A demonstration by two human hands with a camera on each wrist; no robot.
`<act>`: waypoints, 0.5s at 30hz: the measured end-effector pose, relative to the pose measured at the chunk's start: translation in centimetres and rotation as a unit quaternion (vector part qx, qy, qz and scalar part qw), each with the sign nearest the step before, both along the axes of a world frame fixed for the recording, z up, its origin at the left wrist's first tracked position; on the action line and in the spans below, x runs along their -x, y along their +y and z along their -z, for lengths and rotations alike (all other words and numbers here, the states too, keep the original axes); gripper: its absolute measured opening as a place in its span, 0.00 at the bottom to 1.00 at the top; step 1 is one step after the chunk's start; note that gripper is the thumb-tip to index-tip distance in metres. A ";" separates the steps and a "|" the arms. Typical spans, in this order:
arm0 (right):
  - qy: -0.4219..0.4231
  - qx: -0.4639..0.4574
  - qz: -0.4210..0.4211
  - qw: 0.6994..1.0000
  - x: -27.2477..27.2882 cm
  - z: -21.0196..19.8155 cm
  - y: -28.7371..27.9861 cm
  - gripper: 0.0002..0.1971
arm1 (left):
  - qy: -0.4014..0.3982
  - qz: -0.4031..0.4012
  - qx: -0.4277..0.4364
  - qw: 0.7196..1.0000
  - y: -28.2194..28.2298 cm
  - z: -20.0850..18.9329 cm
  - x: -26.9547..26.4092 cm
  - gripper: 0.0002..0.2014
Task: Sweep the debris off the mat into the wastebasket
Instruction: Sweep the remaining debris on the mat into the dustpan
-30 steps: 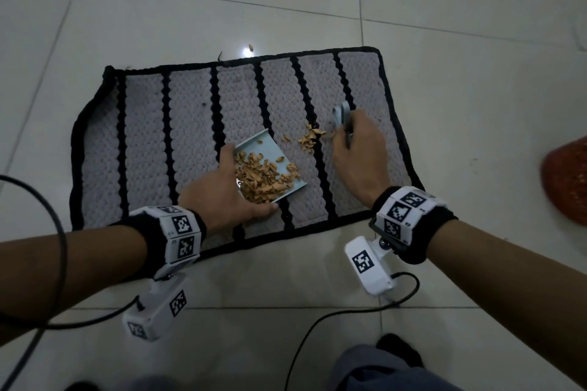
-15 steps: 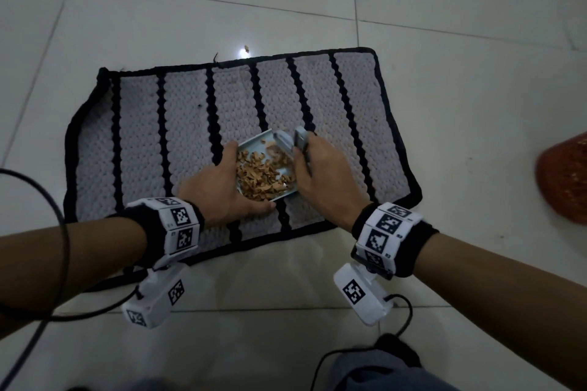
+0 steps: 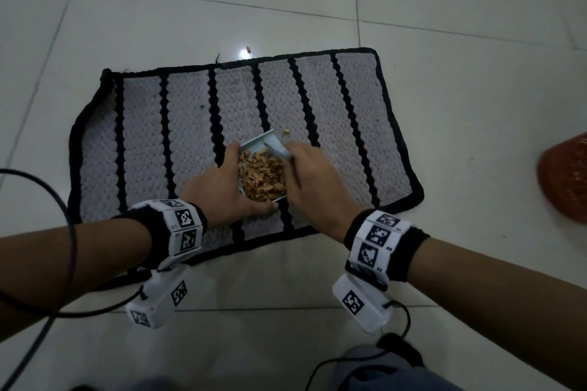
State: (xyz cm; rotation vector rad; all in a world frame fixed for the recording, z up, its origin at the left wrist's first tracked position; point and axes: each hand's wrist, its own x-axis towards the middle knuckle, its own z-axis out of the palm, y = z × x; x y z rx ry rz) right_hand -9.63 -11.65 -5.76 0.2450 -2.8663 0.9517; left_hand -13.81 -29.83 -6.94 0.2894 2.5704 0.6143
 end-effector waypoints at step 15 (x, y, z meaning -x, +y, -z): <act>0.008 -0.022 0.043 0.999 4.8 0.1 3.0 0.13 | 0.022 0.005 0.059 0.998 0.3 -0.4 -0.4 0.62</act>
